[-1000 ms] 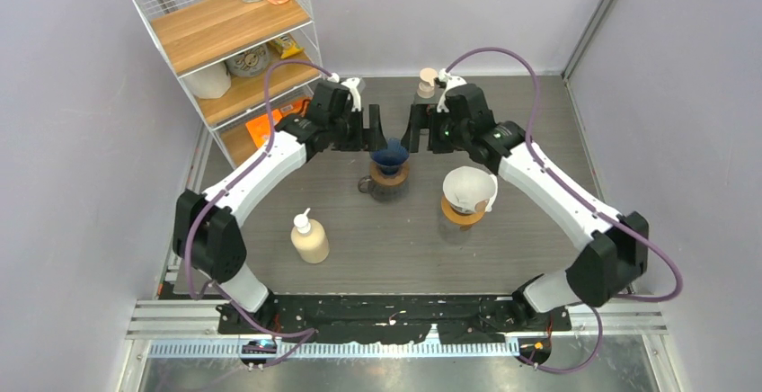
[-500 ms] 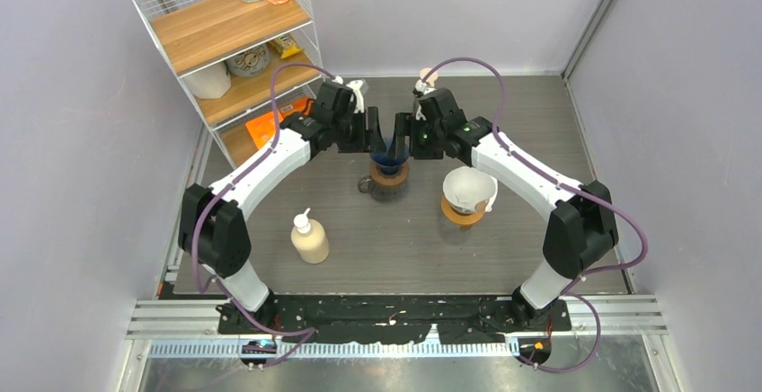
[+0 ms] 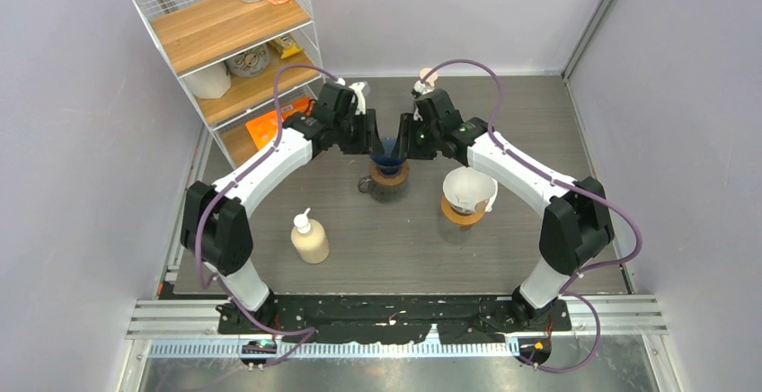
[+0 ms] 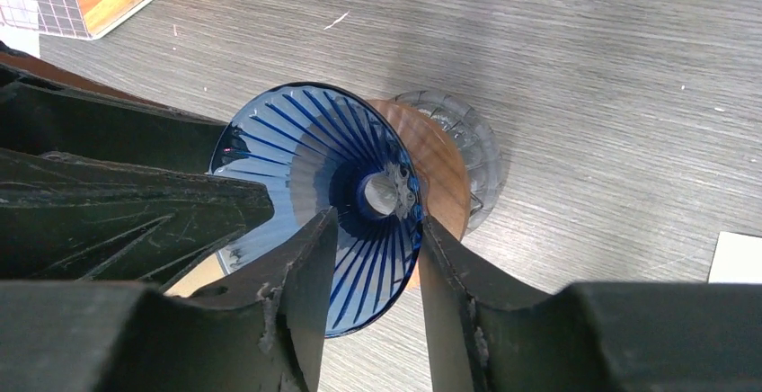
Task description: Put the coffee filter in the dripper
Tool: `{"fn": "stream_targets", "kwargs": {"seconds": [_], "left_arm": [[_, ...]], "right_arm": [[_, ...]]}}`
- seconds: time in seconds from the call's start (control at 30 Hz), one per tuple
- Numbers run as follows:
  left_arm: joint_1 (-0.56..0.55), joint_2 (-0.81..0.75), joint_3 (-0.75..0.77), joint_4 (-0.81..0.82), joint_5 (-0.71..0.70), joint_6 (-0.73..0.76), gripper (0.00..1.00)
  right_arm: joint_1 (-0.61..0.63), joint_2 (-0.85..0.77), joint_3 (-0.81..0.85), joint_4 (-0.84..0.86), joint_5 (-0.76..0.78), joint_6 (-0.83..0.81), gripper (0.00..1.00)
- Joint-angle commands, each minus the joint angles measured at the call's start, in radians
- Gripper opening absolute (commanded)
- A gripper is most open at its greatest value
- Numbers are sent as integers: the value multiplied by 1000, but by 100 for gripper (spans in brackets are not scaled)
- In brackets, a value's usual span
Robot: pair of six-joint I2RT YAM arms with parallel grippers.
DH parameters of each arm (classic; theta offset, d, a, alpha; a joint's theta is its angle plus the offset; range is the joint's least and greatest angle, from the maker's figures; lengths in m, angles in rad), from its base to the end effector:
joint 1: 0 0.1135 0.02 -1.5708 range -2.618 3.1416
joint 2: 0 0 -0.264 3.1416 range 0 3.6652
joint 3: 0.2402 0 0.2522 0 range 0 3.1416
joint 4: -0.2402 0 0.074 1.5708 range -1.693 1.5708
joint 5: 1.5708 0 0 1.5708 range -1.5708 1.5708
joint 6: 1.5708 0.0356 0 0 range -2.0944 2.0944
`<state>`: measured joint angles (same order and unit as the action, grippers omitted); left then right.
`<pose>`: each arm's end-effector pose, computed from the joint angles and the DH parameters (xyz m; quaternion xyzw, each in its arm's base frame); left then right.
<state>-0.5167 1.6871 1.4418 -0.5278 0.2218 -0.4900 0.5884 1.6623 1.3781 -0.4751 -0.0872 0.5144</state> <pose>0.3271 -0.1949 0.2985 0.0552 0.9152 -0.2755 0.2889 0.3106 0.2110 0.2899 -0.0511 0.9167 0.2407 0.3149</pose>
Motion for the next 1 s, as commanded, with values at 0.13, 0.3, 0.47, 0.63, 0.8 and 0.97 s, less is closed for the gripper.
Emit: {"fn": "stream_targets", "kwargs": {"seconds": [0.13,0.3,0.47,0.63,0.8,0.97], "left_arm": [[1,-15,-18,42,48,7,38],[1,-31,-62,65,61,4,32],[0,-42,-94,86,78,0,25],[0,-39,-98,71,64,-5,19],[0,-17,-72,14,64,-17,8],[-1,9,-53,-56,34,-45,0]], "right_arm": [[17,-16,-29,60,-8,11,33],[25,-28,-56,68,-7,6,26],[28,-30,-75,67,-14,-2,19],[30,-26,-71,36,-16,-17,17],[31,-3,-33,-54,-24,-55,12],[33,37,13,-157,-39,-83,6]]}}
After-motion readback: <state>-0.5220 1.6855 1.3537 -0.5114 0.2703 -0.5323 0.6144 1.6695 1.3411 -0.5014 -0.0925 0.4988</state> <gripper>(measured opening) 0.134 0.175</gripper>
